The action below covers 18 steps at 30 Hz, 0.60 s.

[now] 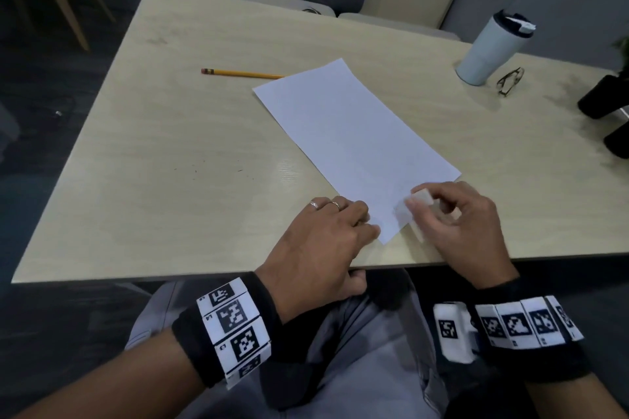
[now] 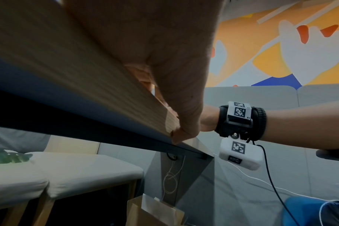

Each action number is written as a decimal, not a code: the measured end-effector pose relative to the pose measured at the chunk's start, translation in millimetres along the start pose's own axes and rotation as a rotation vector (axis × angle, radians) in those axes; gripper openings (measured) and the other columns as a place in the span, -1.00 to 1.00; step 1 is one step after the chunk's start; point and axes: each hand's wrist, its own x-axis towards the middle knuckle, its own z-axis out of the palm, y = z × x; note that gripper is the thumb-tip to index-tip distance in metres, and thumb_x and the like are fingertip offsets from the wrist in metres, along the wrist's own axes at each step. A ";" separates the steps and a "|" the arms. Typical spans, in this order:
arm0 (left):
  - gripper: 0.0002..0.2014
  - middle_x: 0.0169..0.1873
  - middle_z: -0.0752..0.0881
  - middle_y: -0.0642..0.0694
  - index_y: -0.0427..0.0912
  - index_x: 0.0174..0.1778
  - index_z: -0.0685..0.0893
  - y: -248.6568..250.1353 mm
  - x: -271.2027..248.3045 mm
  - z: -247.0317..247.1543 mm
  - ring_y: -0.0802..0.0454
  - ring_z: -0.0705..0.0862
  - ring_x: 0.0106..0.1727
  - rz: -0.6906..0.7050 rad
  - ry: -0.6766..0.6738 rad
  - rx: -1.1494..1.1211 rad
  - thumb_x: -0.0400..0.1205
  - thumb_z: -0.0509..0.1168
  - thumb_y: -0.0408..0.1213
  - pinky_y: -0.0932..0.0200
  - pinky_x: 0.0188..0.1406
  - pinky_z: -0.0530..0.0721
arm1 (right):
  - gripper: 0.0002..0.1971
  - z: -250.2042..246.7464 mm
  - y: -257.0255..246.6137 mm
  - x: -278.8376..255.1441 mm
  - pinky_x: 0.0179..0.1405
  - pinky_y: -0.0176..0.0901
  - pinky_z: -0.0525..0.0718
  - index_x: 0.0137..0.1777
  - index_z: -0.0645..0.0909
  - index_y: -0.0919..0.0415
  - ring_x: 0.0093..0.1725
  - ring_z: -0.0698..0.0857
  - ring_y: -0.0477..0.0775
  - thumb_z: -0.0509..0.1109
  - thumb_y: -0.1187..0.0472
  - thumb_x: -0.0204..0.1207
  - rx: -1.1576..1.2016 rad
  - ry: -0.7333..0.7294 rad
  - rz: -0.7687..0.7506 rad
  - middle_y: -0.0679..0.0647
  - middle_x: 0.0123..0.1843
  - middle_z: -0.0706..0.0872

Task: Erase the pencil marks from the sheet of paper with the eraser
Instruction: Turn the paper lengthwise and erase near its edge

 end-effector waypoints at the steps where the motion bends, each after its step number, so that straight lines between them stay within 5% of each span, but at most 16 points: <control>1: -0.52 0.13 0.65 0.08 0.04 0.20 0.75 -0.2 0.4 -0.7 -0.04 0.66 0.12 0.001 -0.014 0.009 0.40 0.34 0.13 -0.01 0.26 0.56 | -0.95 -2.1 3.2 4.5 0.01 -0.20 0.61 0.05 0.83 0.01 -0.12 0.63 -0.06 0.62 0.14 0.64 0.018 0.050 0.032 -0.34 -0.09 0.78; 3: -0.55 0.10 0.65 0.10 0.05 0.14 0.75 -1.1 0.8 -5.0 -0.03 0.68 0.10 0.000 -0.036 0.038 0.44 0.29 0.19 0.01 0.36 0.50 | -0.94 -8.3 14.0 16.2 0.09 -0.22 0.66 0.12 0.77 0.03 0.02 0.72 -0.03 0.52 0.09 0.73 0.014 0.082 0.081 -0.27 0.10 0.82; 6: -0.49 0.08 0.66 0.10 0.04 0.06 0.76 -3.6 -0.1 -17.2 -0.01 0.69 0.09 -0.070 -0.012 0.039 0.48 0.20 0.34 0.00 0.57 0.36 | -0.87 -8.2 27.4 17.1 0.13 -0.52 0.61 0.21 0.69 0.06 0.19 0.78 -0.25 0.41 0.04 0.79 0.007 -0.040 0.118 -0.27 0.40 0.79; 8: -0.35 0.20 0.67 0.00 -0.03 0.16 0.73 1.5 2.1 -24.6 -0.10 0.67 0.32 -0.171 -0.006 0.055 0.51 0.12 0.44 -0.13 0.71 0.25 | -0.84 -3.4 31.4 7.8 0.15 -0.42 0.65 0.21 0.66 0.06 0.21 0.79 -0.31 0.36 0.00 0.82 -0.002 -0.080 0.103 -0.25 0.44 0.77; 10: -0.11 0.58 0.52 -0.24 -0.20 0.47 0.61 16.7 10.7 -25.1 -0.28 0.40 0.69 -0.287 -0.046 0.050 0.56 0.01 0.51 -0.30 0.78 0.12 | -0.83 -0.3 31.3 0.8 0.12 -0.40 0.64 0.20 0.64 0.01 0.19 0.80 -0.24 0.31 -0.04 0.85 -0.006 -0.056 0.074 -0.23 0.41 0.79; 12: 0.06 0.84 0.06 -0.33 -0.30 0.79 0.26 38.4 26.0 -15.0 -0.33 -0.01 0.86 -0.295 -0.100 0.012 0.61 -0.07 0.54 -0.35 0.82 -0.05 | -0.82 1.1 27.5 -1.8 0.02 -0.43 0.62 0.20 0.61 -0.02 0.09 0.82 -0.16 0.27 -0.07 0.81 0.004 -0.023 0.057 -0.21 0.36 0.82; 15: 0.14 0.85 -0.30 -0.18 -0.21 0.87 -0.21 66.2 51.4 10.2 -0.23 -0.34 0.85 -0.185 -0.178 0.016 0.62 -0.11 0.61 -0.31 0.81 -0.26 | -0.85 2.3 25.9 -4.4 -0.07 -0.20 0.67 0.20 0.59 -0.06 -0.03 0.82 -0.10 0.27 -0.07 0.83 -0.002 0.020 0.060 -0.15 0.14 0.88; 18: 0.16 0.85 -0.33 -0.09 -0.12 0.85 -0.34 72.7 64.1 23.9 -0.17 -0.45 0.82 -0.180 -0.256 0.074 0.58 -0.15 0.67 -0.31 0.76 -0.43 | -0.90 0.8 29.2 -5.6 0.04 0.14 0.80 0.19 0.62 -0.02 0.05 0.88 -0.05 0.32 0.00 0.86 0.027 0.021 0.120 -0.14 0.16 0.90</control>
